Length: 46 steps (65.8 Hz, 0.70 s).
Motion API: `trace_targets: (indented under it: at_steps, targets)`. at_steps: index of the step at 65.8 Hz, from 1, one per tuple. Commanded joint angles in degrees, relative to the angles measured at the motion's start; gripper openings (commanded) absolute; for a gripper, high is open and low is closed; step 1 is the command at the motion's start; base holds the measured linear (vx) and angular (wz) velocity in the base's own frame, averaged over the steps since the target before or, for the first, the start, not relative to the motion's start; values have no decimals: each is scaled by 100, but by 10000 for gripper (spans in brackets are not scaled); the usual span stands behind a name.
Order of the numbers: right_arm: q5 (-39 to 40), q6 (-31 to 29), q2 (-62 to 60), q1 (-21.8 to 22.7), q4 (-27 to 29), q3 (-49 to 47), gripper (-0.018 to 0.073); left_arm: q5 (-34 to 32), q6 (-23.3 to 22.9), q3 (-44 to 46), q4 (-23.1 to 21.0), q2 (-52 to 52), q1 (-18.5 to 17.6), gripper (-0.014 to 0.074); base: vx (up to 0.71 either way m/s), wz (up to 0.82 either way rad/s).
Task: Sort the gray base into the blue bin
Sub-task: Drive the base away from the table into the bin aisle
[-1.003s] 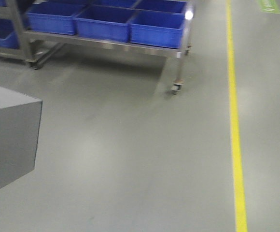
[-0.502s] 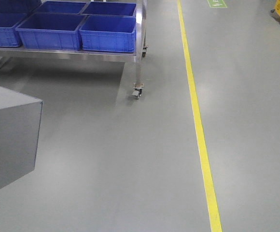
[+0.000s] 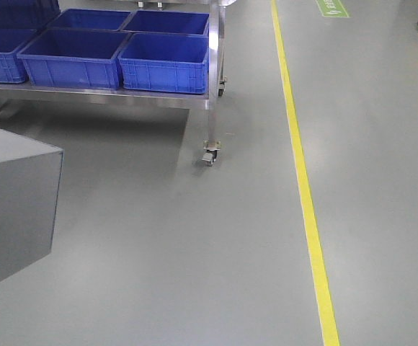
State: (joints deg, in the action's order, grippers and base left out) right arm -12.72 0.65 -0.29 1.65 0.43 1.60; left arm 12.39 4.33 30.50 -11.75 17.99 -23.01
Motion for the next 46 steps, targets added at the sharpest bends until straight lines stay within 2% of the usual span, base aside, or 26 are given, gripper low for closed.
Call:
trace_targets:
  at_steps: [1, 46]
  targets:
    - [413, -65, 103, 15, -43, 11, -5, -602, -75, 154, -83, 47, -22, -6, 36, 7]
    - [413, -65, 103, 15, -43, 11, -5, -602, -75, 154, -83, 47, -22, -6, 35, 8]
